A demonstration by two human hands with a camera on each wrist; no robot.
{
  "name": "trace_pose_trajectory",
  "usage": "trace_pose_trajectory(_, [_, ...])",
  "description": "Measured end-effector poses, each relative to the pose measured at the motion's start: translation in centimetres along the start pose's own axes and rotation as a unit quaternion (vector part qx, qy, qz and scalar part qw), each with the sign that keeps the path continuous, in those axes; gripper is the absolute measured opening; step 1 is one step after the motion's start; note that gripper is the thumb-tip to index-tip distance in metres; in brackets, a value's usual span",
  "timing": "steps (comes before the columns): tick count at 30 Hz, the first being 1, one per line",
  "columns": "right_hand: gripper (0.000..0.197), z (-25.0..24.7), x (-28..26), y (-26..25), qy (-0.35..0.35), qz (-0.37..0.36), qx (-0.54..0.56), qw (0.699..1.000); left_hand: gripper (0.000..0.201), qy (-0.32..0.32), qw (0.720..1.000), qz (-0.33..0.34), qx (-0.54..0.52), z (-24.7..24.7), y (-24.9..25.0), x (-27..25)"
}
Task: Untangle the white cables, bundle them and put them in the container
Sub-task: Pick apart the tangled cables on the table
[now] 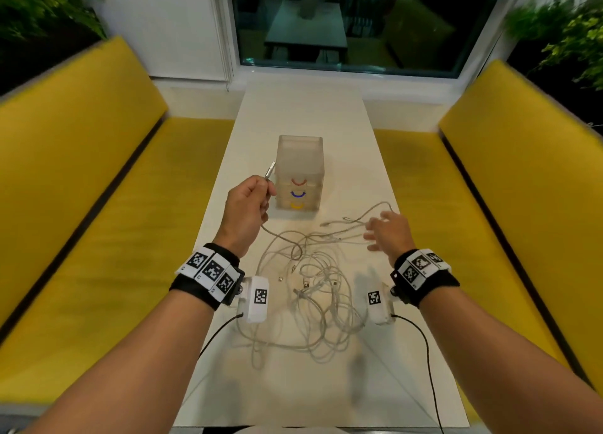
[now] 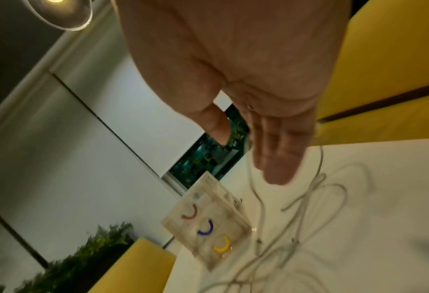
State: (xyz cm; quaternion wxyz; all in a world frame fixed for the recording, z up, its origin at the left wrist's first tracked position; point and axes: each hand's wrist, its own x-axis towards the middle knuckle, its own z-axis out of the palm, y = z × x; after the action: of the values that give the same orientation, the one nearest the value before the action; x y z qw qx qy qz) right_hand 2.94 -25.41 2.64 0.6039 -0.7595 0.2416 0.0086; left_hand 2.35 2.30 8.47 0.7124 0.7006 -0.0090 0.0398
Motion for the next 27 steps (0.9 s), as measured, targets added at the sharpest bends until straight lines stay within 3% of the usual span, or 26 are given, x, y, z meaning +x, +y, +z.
trace_pose_trajectory(1, [0.03, 0.3, -0.2, 0.8, -0.02, 0.009, -0.064, 0.998, 0.036, 0.002, 1.0, 0.005, 0.003, 0.0, -0.3, -0.1])
trace_pose_trajectory(4, [0.026, 2.1, -1.9, 2.0, -0.114, -0.073, -0.227, 0.965, 0.035, 0.006, 1.0, 0.014, 0.001, 0.0, -1.1, -0.3])
trace_pose_trajectory(6, [0.033, 3.3, -3.2, 2.4, -0.204, -0.109, -0.27, 0.935, 0.034, 0.012, 1.0, 0.019, 0.003, -0.1, -1.4, -0.3])
trace_pose_trajectory(8, [0.028, 4.1, -4.1, 2.4, -0.285, -0.115, -0.327, 0.894, 0.032, 0.014, 0.999, 0.03, 0.018, -0.2, -1.7, -0.3])
trace_pose_trajectory(11, [0.01, 4.7, -4.6, 2.4, -0.318, -0.132, -0.369, 0.863, 0.031, 0.008, 0.999, 0.042, 0.024, -0.4, -1.9, -0.3])
trace_pose_trajectory(15, [0.012, 4.6, -4.1, 2.3, -0.304, -0.141, -0.321, 0.886, 0.029, -0.007, 0.999, 0.042, 0.017, -0.2, -1.7, -0.7])
trace_pose_trajectory(20, [0.004, 4.4, -4.5, 0.1, -0.264, -0.148, -0.131, 0.944, 0.028, -0.054, 0.998, 0.027, 0.03, 0.5, -1.9, -0.8])
trace_pose_trajectory(24, [0.026, 4.1, -4.8, -1.0, -0.287, -0.145, -0.03, 0.946, 0.026, -0.087, 0.994, 0.018, 0.06, 1.5, -2.3, -1.1])
trace_pose_trajectory(27, [0.013, 4.2, -5.2, -1.6, -0.26, -0.209, -0.082, 0.939, 0.025, -0.088, 0.992, 0.025, 0.084, 1.9, -2.4, -1.3])
